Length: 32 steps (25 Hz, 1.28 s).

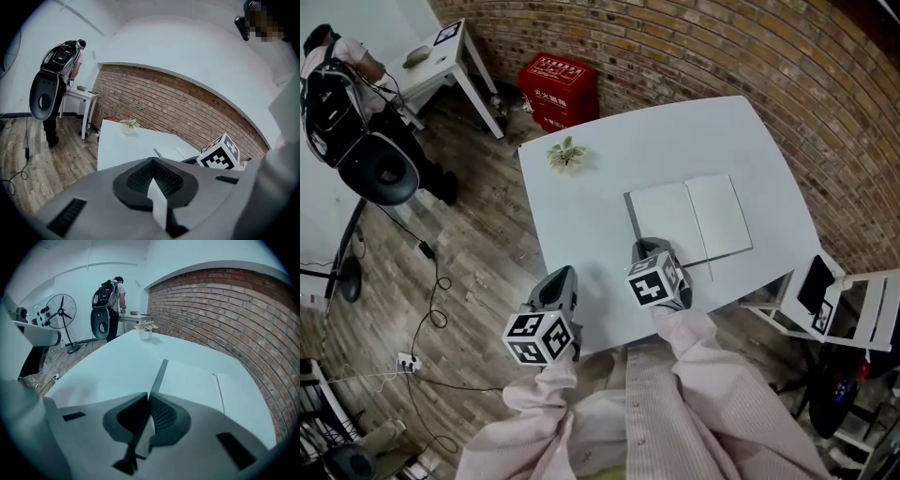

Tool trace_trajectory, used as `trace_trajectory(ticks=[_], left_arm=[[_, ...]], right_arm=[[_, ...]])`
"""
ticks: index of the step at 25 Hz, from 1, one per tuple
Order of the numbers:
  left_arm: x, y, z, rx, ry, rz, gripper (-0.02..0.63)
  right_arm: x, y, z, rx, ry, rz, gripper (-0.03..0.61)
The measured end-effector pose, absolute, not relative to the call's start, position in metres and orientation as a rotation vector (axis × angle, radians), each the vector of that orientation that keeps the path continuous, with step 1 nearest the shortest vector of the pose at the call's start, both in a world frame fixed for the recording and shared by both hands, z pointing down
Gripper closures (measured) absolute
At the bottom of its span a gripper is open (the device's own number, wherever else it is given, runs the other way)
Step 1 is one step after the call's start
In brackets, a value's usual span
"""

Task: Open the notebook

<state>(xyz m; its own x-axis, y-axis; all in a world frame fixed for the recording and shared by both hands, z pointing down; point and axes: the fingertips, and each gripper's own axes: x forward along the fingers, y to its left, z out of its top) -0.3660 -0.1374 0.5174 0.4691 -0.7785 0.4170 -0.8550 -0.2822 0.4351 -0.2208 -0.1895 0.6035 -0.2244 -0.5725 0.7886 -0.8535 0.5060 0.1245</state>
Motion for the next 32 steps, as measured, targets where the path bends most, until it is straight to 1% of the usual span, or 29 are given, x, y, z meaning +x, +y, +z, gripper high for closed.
trace_trajectory(ticks=[8,12,15,16,21,27,32], left_arm=[[-0.366,-0.134,0.523,2.126,-1.317,0.186,0.62],[-0.361,-0.132,0.524,2.15,-1.289,0.195,0.62],[-0.354,-0.13,0.523,2.179,-1.266,0.194,0.62],[-0.35,-0.13,0.522,2.192,-1.259,0.193,0.62],[-0.331,-0.131,0.509,2.261,-1.242,0.16,0.62],[-0.309,-0.134,0.473,2.403,-1.257,0.121,0.62],[-0.3,-0.134,0.449,2.449,-1.296,0.064,0.62]], right_arm=[[-0.224,-0.188,0.609,1.202,-1.933,0.441,0.555],[-0.227,-0.188,0.597,1.233,-1.983,0.352,0.555],[-0.229,-0.185,0.58,1.279,-2.104,0.368,0.557],[-0.23,-0.184,0.573,1.289,-2.161,0.386,0.575],[-0.23,-0.175,0.533,1.288,-2.419,0.389,0.575],[-0.201,-0.168,0.475,1.387,-2.644,0.449,0.575],[-0.176,-0.163,0.437,1.438,-2.743,0.417,0.575]])
